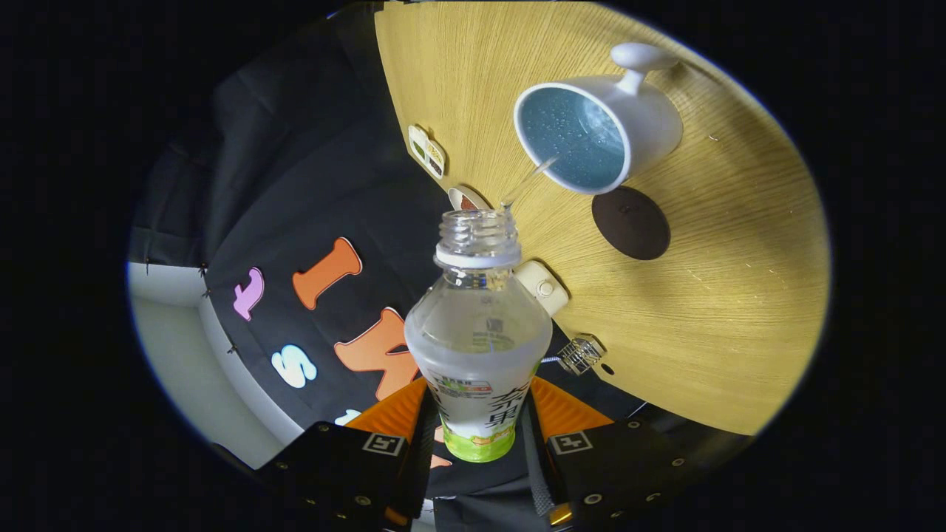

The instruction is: Take the bottle from table, then pour the juice into the cup, finally place the bottle on the coaster

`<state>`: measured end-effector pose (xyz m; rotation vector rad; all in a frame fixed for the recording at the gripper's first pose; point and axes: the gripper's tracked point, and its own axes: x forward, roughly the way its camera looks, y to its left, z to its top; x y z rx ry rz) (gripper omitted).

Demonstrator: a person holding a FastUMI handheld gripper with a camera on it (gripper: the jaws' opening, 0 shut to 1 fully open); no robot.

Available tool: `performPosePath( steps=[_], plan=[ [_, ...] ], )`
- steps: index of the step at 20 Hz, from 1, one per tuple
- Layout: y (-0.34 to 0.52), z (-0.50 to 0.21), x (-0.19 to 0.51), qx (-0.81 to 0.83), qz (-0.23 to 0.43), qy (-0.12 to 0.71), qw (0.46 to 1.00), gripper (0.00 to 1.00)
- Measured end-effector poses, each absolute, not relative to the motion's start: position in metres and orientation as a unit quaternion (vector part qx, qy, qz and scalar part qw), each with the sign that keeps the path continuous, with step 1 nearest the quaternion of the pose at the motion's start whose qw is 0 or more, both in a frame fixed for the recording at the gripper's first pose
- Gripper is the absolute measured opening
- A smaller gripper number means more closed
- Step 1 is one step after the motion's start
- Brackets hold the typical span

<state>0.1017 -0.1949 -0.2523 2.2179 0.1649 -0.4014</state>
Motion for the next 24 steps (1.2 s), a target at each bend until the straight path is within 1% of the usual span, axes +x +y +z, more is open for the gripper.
performPosePath(
  steps=[3, 5, 11, 14, 17, 20, 24],
  plan=[
    [-0.191, -0.255, 0.102, 0.887, -0.159, 0.069, 0.428, 0.57],
    [-0.190, -0.254, 0.102, 0.881, -0.158, 0.072, 0.439, 0.56],
    [-0.193, -0.269, 0.099, 0.833, -0.163, 0.093, 0.521, 0.56],
    [-0.195, -0.282, 0.095, 0.783, -0.177, 0.114, 0.585, 0.56],
    [-0.198, -0.277, 0.096, 0.721, -0.166, 0.125, 0.661, 0.56],
    [-0.203, -0.283, 0.094, 0.622, -0.179, 0.150, 0.747, 0.56],
    [-0.208, -0.282, 0.096, 0.492, -0.198, 0.187, 0.826, 0.56]
  ],
)
